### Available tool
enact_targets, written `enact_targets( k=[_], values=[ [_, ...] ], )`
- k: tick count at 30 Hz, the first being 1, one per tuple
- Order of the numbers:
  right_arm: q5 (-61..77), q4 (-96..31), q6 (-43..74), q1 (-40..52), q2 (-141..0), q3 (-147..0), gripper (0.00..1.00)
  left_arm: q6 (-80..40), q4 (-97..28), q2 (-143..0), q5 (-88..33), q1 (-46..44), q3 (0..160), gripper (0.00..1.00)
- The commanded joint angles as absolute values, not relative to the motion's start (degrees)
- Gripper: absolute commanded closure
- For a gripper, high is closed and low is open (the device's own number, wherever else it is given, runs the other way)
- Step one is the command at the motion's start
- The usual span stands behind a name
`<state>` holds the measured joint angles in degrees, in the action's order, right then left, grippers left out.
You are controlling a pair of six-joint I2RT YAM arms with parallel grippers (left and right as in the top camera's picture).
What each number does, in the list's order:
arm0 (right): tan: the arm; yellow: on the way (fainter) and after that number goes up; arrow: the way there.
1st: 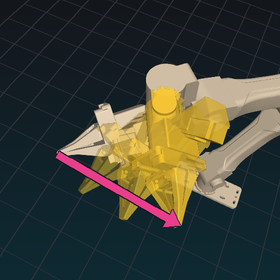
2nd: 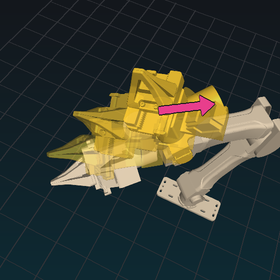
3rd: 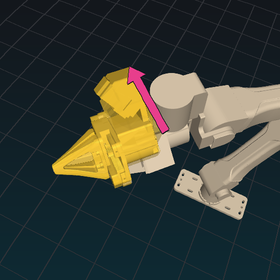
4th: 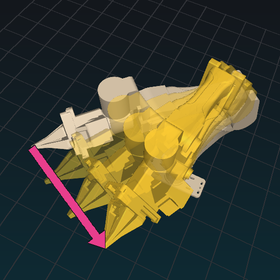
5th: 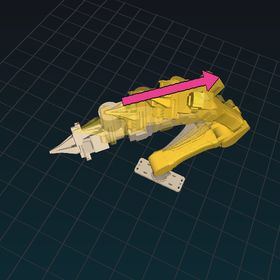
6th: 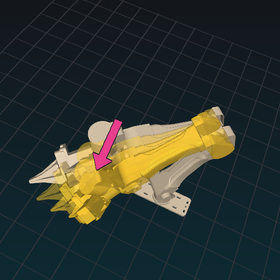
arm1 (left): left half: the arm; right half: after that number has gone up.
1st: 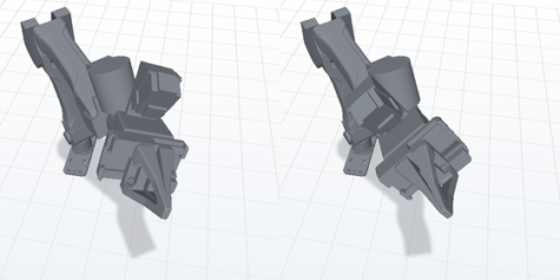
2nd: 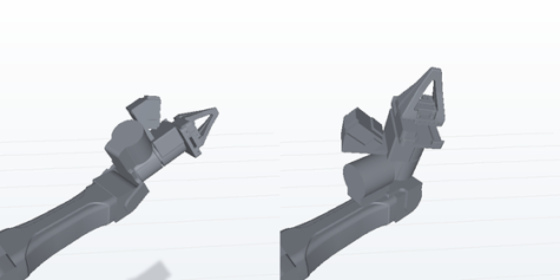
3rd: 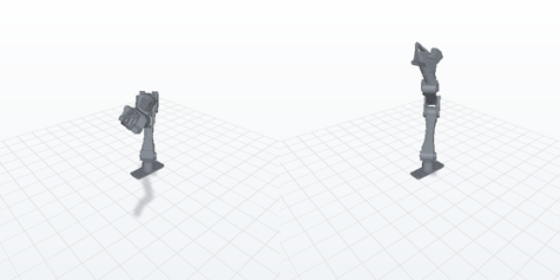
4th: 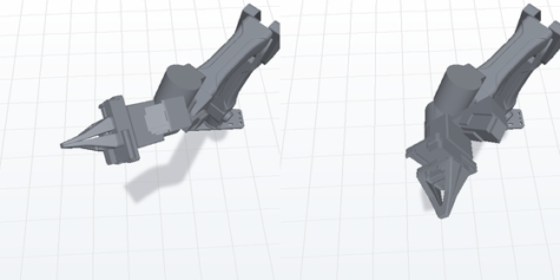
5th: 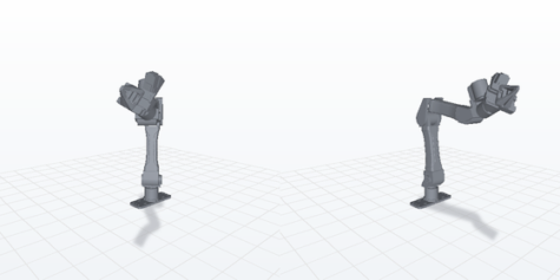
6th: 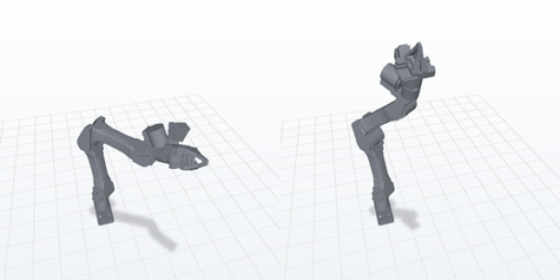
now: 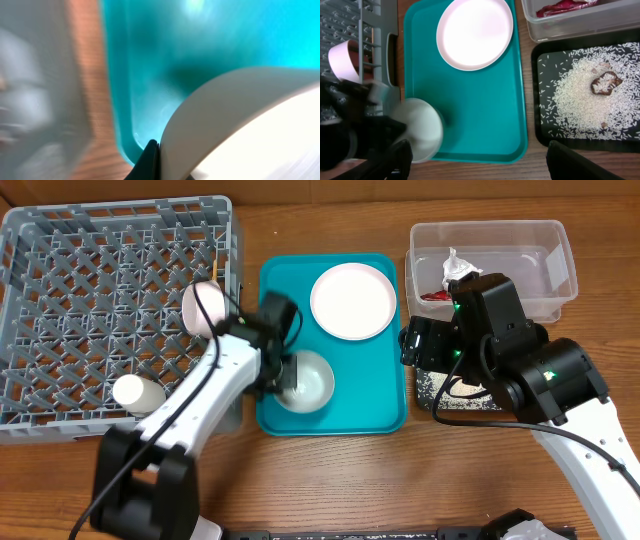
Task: Sort waste into correct bins and load items into the dishwasher
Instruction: 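Grasp the rim of the pale grey bowl with the left gripper, then carry the grey bowl into the rack beside the pink bowl and release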
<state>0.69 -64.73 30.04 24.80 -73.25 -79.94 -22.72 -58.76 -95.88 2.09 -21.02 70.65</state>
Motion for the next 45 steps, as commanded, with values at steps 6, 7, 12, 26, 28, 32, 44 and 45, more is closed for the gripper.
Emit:
enact_targets(
  k=[6, 7, 12, 26, 28, 32, 44, 45],
  values=[
    [0.8, -64.6, 30.3, 24.7, -73.1, -80.7, 0.13, -24.9, -73.8, -88.1, 45.6, -20.4, 90.6, 0.96],
    [0.8, -64.6, 30.3, 24.7, -73.1, -80.7, 0.13, -24.9, -74.6, -88.0, 51.2, -20.1, 90.9, 0.96],
    [0.8, -64.6, 30.3, 24.7, -73.1, -80.7, 0.13, -24.9, -73.7, -88.5, 68.9, -16.5, 90.4, 0.96],
    [0.8, -64.6, 30.3, 24.7, -73.1, -80.7, 0.13, -20.4, -59.1, -100.6, 67.7, 4.4, 90.1, 0.96],
    [0.8, -64.6, 30.2, 24.7, -73.1, -80.7, 0.13, -18.2, -57.1, -103.3, 65.5, 6.0, 90.1, 0.96],
    [0.8, -64.6, 30.3, 24.7, -73.1, -80.7, 0.13, -15.7, -53.4, -107.8, 66.7, 7.1, 90.1, 0.96],
    [0.8, -64.6, 30.3, 24.7, -73.1, -80.7, 0.13, 2.2, -32.8, -115.3, 68.1, 7.1, 90.1, 0.96],
    [0.8, -64.6, 30.3, 24.7, -73.1, -80.7, 0.13, 3.1, -31.7, -115.6, 68.1, 7.0, 90.1, 0.96]
  ],
)
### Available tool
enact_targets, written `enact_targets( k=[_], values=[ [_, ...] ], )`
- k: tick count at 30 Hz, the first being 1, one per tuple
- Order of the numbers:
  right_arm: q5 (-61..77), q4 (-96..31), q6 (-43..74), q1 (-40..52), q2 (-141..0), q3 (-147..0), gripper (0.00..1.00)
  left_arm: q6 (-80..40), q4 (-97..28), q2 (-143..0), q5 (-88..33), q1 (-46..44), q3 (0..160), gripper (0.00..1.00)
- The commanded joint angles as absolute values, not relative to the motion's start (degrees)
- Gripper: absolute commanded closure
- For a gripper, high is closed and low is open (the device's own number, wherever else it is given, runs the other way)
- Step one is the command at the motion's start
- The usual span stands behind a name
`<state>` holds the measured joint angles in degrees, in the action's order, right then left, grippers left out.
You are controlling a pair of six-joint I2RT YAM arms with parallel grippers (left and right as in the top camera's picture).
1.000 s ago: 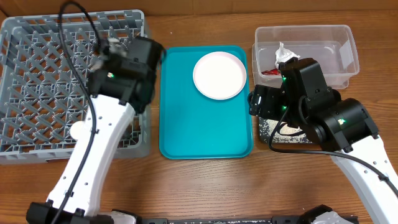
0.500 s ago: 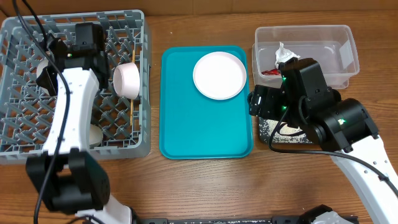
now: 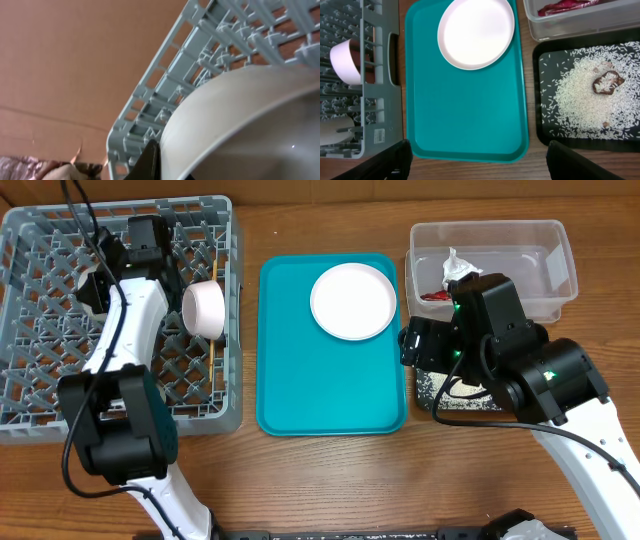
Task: Sort waste into correct bins and load items into the dishwasher
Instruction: 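Carry the grey bowl into the rack beside the pink bowl and release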
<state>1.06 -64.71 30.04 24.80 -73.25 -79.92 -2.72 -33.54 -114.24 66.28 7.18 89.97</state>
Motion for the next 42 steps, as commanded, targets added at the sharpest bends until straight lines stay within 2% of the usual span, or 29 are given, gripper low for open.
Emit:
enact_targets(
  k=[1, 9, 19, 30, 38, 42],
  values=[
    [0.8, -64.6, 30.3, 24.7, -73.1, -80.7, 0.13, 3.7, -31.0, -115.9, 68.0, 6.8, 90.1, 0.96],
    [0.7, -64.6, 30.2, 24.7, -73.1, -80.7, 0.13, 3.9, -31.7, -116.6, 67.9, 4.1, 90.1, 0.96],
    [0.8, -64.6, 30.2, 24.7, -73.1, -80.7, 0.13, 4.4, -32.3, -117.1, 73.1, 4.6, 90.0, 0.95],
    [0.8, -64.6, 30.2, 24.7, -73.1, -80.7, 0.13, 5.0, -32.3, -117.1, 72.0, 5.5, 90.0, 0.96],
    [0.7, -64.3, 30.2, 24.7, -73.1, -80.7, 0.13, 5.2, -33.3, -120.1, 72.5, 4.2, 90.0, 0.94],
    [0.7, -64.4, 30.2, 24.7, -73.1, -80.7, 0.13, 5.8, -33.8, -120.9, 72.6, 2.9, 90.1, 0.89]
  ],
)
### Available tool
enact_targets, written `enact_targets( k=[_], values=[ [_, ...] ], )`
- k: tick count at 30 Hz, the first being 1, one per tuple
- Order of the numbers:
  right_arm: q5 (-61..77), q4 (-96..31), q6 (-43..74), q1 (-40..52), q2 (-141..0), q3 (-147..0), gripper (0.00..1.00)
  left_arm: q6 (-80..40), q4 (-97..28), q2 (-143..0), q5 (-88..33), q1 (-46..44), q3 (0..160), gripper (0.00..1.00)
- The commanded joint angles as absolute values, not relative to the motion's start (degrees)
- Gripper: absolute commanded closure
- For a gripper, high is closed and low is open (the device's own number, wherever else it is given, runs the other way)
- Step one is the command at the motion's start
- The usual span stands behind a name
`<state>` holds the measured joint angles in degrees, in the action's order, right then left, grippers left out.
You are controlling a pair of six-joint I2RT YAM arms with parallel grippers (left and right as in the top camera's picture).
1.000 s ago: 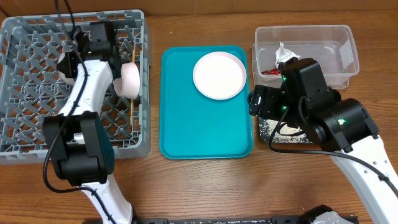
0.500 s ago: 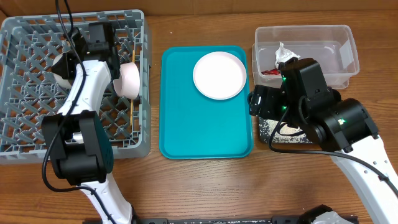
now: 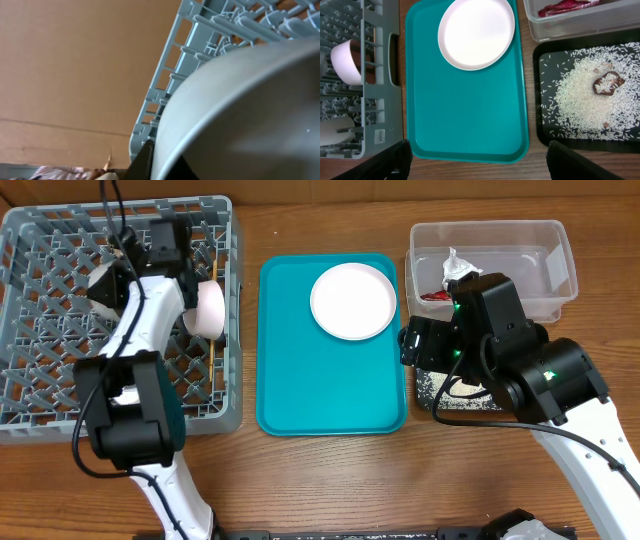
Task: Sort waste into correct bins and load items into the dishwasher
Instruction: 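Carry the grey bowl into the rack beside the pink bowl and release, then grasp the edge of the white plate on the tray with the left gripper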
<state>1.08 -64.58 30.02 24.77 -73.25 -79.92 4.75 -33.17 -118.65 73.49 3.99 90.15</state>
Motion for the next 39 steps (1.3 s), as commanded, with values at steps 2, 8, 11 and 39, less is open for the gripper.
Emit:
enact_targets(
  k=[2, 8, 11, 39],
  values=[
    [0.7, -64.4, 30.2, 24.7, -73.1, -80.7, 0.13, 6.1, -33.3, -120.8, 72.8, 2.0, 90.1, 0.86],
    [0.7, -64.4, 30.0, 24.7, -73.1, -80.7, 0.13, 6.2, -32.5, -119.6, 74.8, -0.4, 90.2, 0.68],
    [0.7, -64.4, 30.0, 24.7, -73.1, -80.7, 0.13, 5.0, -32.6, -117.6, 74.8, -1.0, 90.2, 0.46],
    [0.7, -64.2, 30.0, 24.7, -73.1, -80.7, 0.14, -12.3, -49.6, -97.2, -10.1, -13.3, 90.1, 0.21]
  ],
)
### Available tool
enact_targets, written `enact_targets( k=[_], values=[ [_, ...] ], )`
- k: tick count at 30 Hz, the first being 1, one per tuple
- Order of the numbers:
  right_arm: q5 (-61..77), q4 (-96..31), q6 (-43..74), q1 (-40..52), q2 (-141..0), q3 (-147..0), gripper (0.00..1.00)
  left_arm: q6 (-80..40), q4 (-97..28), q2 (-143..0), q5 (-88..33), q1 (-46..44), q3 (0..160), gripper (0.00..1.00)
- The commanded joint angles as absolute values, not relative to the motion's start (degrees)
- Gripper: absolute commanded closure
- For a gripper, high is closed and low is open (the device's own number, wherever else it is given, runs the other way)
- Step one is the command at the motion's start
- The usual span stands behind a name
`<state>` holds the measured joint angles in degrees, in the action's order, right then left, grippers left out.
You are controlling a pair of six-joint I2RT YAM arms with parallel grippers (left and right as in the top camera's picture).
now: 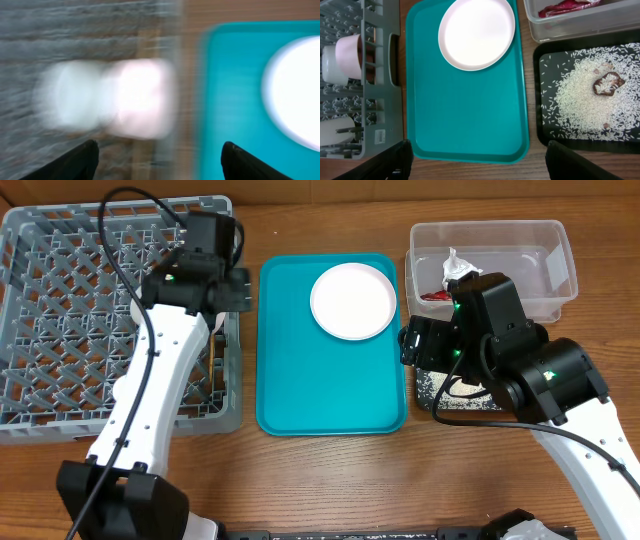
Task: Sort waste into correct bins and load items into the dishwasher
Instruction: 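Grasp the edge of the white plate on the tray with the left gripper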
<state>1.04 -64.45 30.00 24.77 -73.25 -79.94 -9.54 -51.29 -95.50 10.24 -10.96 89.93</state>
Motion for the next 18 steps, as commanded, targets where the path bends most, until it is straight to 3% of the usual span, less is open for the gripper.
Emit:
enact_targets(
  k=[1, 10, 18],
  values=[
    [0.7, -64.2, 30.0, 24.7, -73.1, -80.7, 0.14, -13.6, -48.4, -98.2, -10.6, -14.5, 90.1, 0.21],
    [0.8, -64.2, 30.1, 24.7, -73.1, -80.7, 0.14, -23.4, -40.1, -112.4, -5.1, -23.7, 90.1, 0.27],
    [0.8, -64.2, 30.1, 24.7, -73.1, -80.7, 0.14, -34.5, -35.9, -121.8, -2.6, -23.9, 90.1, 0.36]
  ],
)
